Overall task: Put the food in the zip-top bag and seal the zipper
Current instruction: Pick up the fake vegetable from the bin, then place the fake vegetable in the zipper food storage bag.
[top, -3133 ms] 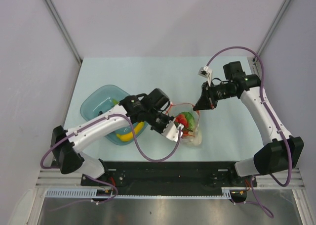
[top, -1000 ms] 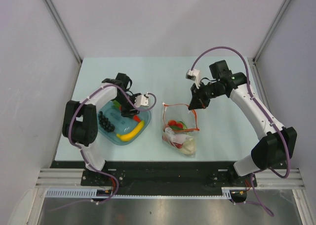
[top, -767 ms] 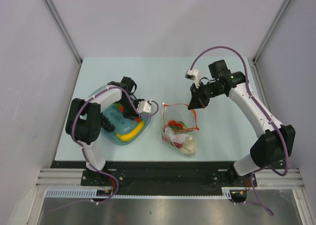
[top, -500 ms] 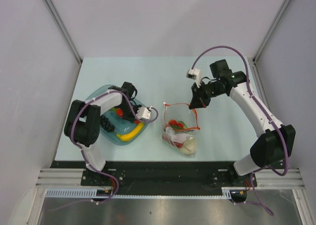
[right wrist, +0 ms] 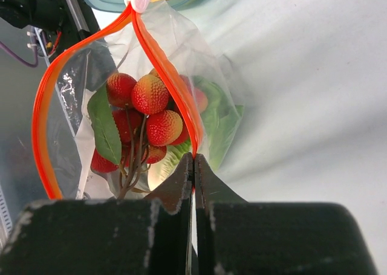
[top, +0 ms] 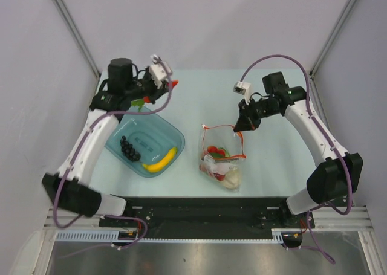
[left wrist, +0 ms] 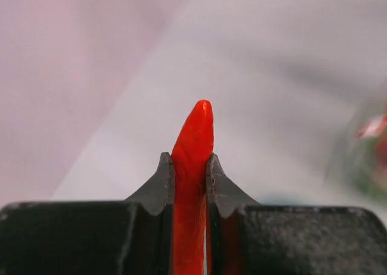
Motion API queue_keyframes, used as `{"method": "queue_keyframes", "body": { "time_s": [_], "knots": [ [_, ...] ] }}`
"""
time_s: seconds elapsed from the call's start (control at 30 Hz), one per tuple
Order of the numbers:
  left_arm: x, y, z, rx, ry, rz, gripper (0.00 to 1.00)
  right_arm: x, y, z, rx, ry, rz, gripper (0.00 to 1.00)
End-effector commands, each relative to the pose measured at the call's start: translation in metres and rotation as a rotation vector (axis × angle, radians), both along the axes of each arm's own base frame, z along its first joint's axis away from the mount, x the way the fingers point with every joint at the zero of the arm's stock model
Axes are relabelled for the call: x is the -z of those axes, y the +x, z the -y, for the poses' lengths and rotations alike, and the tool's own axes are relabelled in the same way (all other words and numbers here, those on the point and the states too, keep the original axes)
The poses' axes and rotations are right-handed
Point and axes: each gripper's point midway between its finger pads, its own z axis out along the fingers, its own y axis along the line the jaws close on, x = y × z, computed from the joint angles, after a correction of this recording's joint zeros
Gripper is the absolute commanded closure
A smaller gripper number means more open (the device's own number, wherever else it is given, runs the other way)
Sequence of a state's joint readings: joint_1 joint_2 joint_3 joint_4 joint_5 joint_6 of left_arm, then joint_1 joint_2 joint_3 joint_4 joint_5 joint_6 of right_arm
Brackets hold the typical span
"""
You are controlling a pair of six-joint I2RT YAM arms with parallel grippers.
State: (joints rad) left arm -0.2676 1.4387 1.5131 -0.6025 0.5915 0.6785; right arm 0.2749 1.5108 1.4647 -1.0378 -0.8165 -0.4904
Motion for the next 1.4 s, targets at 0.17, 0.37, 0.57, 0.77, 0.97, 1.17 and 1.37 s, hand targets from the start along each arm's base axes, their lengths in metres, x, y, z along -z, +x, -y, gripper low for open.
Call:
{"method": "queue_keyframes", "body": {
  "time_s": [0.17, 0.37, 0.57, 0.77, 0.97, 1.17, 1.37],
  "knots": [
    [-0.164, -0.117, 0.099, 0.066, -0.955, 0.080, 1.00, -0.022, -0.007, -0.003, 0.003, 0.092, 0.013, 1.00],
    [-0.130, -0.149, 0.171, 0.231, -0.990, -0.034, 1.00, -0.028, -0.005, -0.007, 0.002, 0.133, 0.012, 1.00],
    [-0.060, -0.168, 0.208, 0.431, -0.837, -0.017, 1.00, -0.034, -0.003, -0.010, -0.003, 0.154, 0.024, 1.00],
    [0.010, -0.191, 0.206, 0.683, -0.601, 0.160, 1.00, -0.034, -0.006, -0.010, -0.015, 0.156, 0.029, 1.00],
    [0.063, -0.199, 0.196, 0.874, -0.281, 0.159, 1.00, -0.034, -0.006, -0.010, -0.037, 0.159, 0.049, 1.00],
    [0.071, -0.193, 0.193, 0.972, -0.091, 0.128, 0.91, -0.034, -0.007, -0.010, -0.064, 0.160, 0.067, 1.00],
    [0.095, -0.187, 0.198, 1.009, 0.066, 0.018, 0.91, -0.035, -0.008, -0.010, -0.071, 0.162, 0.071, 1.00]
  ]
}}
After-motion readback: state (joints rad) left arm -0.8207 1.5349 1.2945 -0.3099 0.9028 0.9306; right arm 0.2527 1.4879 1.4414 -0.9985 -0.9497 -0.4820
